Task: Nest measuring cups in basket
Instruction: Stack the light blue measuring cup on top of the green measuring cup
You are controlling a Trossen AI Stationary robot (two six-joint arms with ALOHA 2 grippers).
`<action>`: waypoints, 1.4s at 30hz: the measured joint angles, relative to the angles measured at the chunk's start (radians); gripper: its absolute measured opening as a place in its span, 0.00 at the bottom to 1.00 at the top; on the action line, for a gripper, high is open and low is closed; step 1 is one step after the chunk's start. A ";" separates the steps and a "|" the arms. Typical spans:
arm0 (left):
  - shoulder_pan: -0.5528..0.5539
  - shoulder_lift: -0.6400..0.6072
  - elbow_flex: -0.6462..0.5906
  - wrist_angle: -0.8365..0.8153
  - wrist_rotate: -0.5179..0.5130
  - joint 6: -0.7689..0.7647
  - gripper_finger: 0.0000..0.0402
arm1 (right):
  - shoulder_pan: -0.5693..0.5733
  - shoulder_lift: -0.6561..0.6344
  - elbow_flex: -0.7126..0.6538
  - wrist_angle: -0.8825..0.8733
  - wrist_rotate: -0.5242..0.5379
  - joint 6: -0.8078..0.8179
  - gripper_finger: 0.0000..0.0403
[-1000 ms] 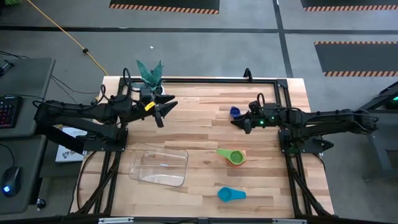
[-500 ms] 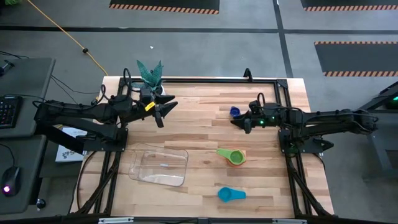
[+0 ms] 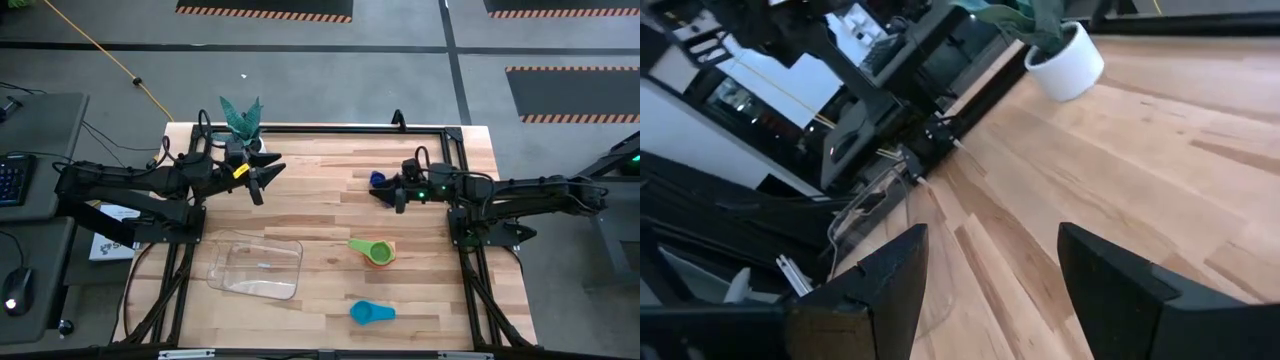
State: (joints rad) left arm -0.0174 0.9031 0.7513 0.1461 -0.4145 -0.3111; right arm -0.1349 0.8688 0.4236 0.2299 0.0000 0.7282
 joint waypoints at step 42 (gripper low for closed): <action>0.000 0.000 0.000 -0.029 -0.002 0.113 0.39 | 0.882 0.698 0.536 -0.537 -0.083 0.094 0.54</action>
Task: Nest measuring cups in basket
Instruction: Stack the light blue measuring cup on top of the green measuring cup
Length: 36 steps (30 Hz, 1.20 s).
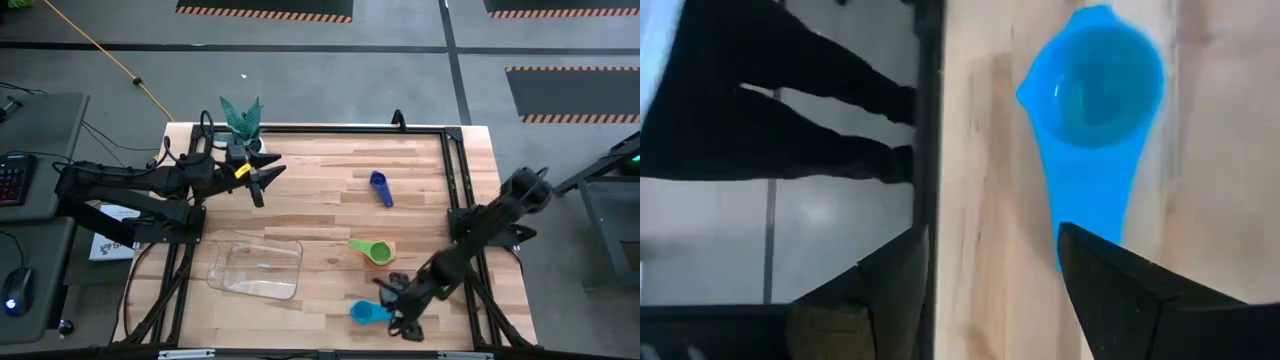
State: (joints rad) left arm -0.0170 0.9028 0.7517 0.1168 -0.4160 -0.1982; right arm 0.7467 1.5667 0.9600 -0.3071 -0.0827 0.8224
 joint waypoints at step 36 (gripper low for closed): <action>0.000 0.000 0.000 -0.001 0.001 0.001 0.39 | -0.052 0.226 0.000 0.049 0.048 -0.153 0.36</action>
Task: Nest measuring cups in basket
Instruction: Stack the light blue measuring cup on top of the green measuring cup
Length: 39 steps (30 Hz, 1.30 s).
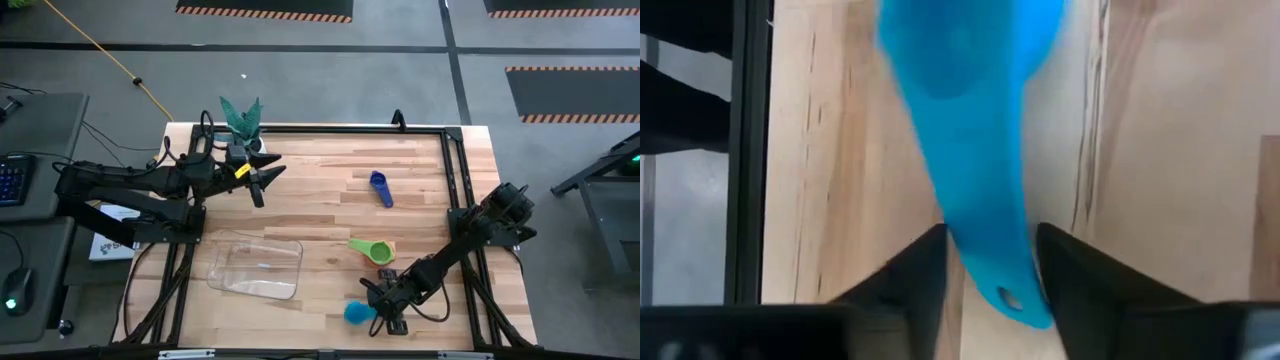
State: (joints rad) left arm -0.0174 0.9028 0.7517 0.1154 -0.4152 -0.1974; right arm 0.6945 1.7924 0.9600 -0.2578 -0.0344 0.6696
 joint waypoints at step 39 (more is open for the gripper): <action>-0.004 0.418 0.421 -0.380 0.056 0.018 0.49 | -0.598 -0.486 0.271 -0.679 0.097 -0.404 0.00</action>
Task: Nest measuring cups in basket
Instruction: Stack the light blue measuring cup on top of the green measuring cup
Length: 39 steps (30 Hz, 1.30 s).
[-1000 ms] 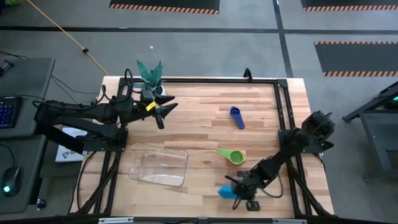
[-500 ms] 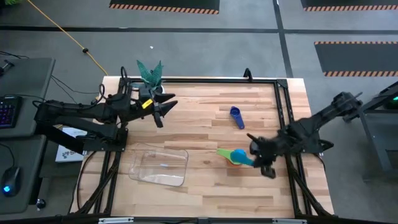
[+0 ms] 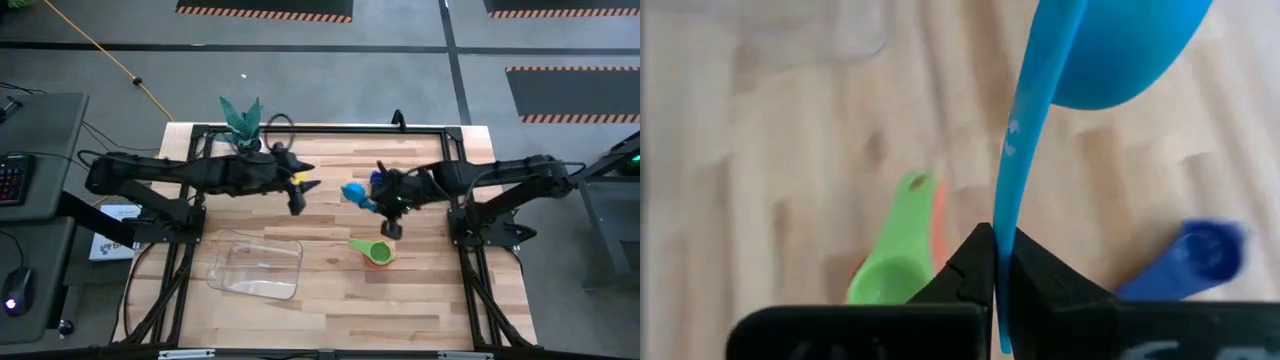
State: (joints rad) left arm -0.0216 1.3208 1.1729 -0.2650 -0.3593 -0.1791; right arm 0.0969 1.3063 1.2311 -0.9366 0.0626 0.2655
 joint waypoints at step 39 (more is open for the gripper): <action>0.009 0.148 0.023 -0.113 -0.122 0.024 0.01 | -0.091 0.039 0.023 0.103 -0.063 0.005 0.14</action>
State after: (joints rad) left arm -0.0121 1.4691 1.1960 -0.3779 -0.4809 -0.1555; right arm 0.0059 1.3449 1.2542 -0.8337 -0.0001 0.2703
